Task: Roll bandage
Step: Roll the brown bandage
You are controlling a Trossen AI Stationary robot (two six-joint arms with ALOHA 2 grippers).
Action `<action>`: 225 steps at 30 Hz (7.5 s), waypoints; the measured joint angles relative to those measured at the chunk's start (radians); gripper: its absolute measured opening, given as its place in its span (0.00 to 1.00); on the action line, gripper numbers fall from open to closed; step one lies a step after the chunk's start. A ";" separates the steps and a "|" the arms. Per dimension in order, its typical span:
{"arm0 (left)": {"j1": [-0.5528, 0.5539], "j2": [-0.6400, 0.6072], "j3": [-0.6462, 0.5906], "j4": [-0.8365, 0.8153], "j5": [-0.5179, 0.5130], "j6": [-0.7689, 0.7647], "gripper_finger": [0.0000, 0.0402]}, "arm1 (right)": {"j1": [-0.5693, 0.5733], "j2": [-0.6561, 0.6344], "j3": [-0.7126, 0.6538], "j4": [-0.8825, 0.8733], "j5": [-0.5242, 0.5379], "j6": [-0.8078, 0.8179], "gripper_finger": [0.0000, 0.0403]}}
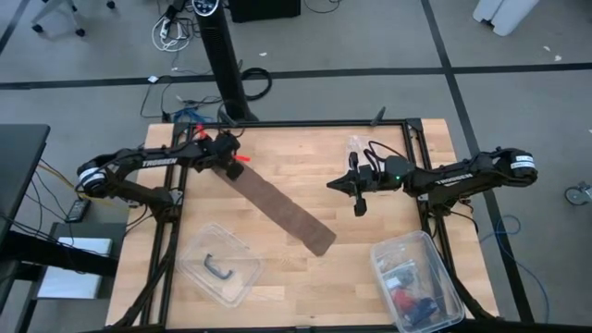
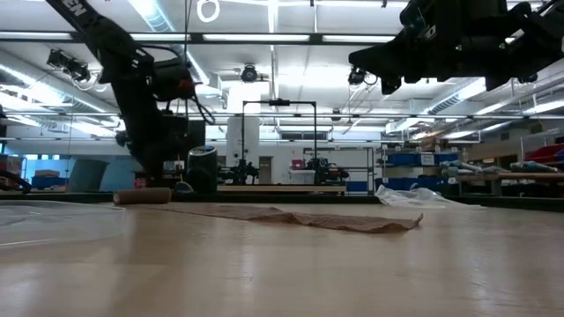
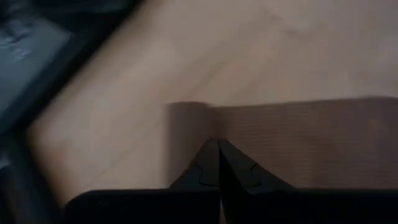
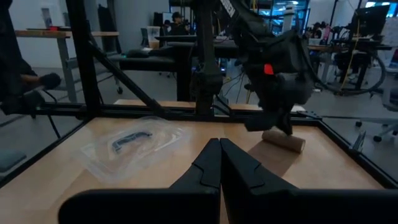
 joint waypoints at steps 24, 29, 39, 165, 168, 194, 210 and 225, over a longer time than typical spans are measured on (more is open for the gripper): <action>0.087 0.193 0.069 -0.125 -0.102 -0.048 0.00 | 0.000 0.000 0.000 -0.002 -0.002 0.006 0.00; 0.053 0.214 0.068 -0.106 -0.096 -0.057 0.00 | 0.001 0.000 0.000 -0.002 -0.013 0.006 0.00; -0.006 0.213 0.068 -0.082 -0.088 -0.079 0.00 | 0.002 0.000 0.000 -0.003 -0.014 0.006 0.00; -0.169 -0.218 -0.101 0.261 0.190 -0.292 0.00 | 0.345 0.499 0.236 -0.585 -0.038 0.365 0.00; -0.220 -0.294 -0.195 0.408 0.244 -0.412 0.00 | 0.345 0.499 0.235 -0.582 -0.030 0.357 0.00; -0.161 -0.087 -0.248 0.238 -0.127 -0.405 0.00 | 0.325 0.436 0.234 -0.591 -0.014 0.404 0.05; -0.158 -0.050 -0.235 0.469 -0.090 -0.225 0.00 | 0.323 0.273 0.236 -0.632 0.019 0.296 0.16; -0.532 0.076 -0.186 1.086 0.449 -0.093 0.00 | 0.371 0.129 0.280 -0.868 0.187 0.285 0.01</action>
